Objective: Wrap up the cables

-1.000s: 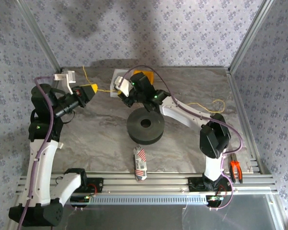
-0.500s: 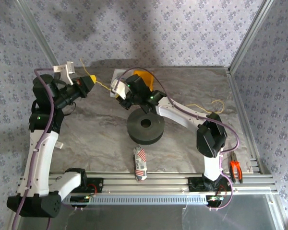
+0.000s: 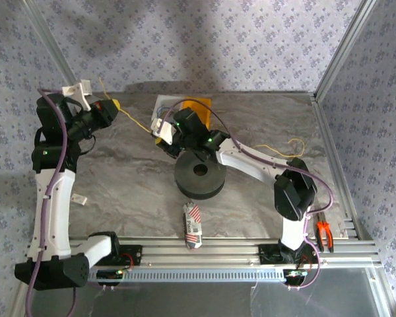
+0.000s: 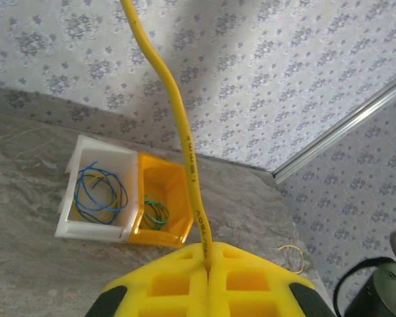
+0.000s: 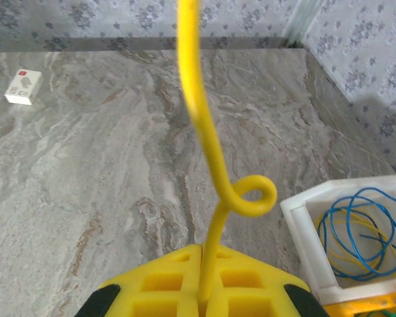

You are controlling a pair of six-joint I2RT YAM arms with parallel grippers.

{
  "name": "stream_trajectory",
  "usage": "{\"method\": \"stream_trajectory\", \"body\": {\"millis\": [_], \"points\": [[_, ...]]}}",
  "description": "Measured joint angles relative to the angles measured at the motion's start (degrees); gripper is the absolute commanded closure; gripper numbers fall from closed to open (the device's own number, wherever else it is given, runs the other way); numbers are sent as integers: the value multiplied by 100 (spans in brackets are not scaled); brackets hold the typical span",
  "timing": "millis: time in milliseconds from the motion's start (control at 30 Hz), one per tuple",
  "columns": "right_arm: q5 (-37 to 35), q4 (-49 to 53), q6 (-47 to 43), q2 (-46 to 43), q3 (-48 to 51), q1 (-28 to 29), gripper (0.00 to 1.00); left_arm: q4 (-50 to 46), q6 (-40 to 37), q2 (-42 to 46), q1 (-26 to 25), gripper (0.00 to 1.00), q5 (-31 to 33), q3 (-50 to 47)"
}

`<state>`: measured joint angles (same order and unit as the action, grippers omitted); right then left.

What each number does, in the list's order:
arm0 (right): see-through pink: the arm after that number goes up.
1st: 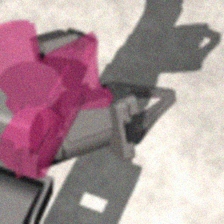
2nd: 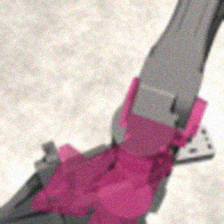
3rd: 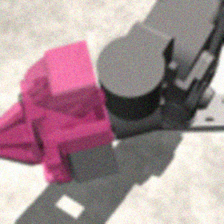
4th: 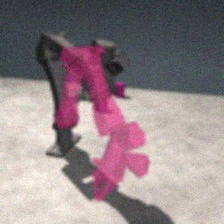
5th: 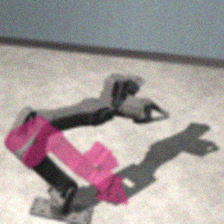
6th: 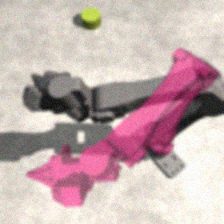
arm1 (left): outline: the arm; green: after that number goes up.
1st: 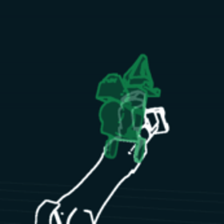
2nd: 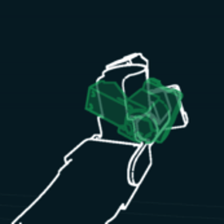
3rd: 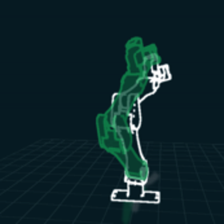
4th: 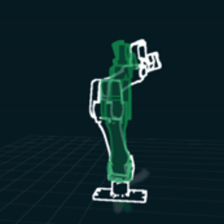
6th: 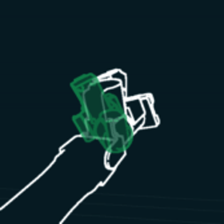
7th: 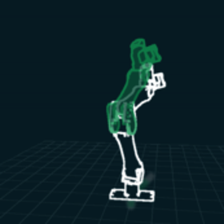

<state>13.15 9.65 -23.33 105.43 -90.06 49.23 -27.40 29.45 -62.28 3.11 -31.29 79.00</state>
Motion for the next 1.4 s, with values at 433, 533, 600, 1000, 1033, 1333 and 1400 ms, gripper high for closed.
{"method": "stream_trajectory", "body": {"millis": [433,533,600,1000,1033,1333,1400], "points": [[345,-155,-457,-173,173,118,100,-638,2,-348,723,100,-516,369],[415,-153,-573,-177,175,157,100,-824,0,-431,901,100,-651,452],[433,-164,-645,-184,175,192,100,-960,0,-498,1016,100,-756,538],[468,-417,-977,-428,422,278,100,-1547,4,-739,1604,100,-1425,754],[470,-435,-1021,-461,466,282,100,-1589,4,-752,1641,100,-1478,754],[468,-538,-1178,-870,772,302,100,-1801,0,-767,2052,100,-1969,754],[468,-476,-1196,-968,903,286,100,-1746,0,-761,2238,100,-1978,754]]}}
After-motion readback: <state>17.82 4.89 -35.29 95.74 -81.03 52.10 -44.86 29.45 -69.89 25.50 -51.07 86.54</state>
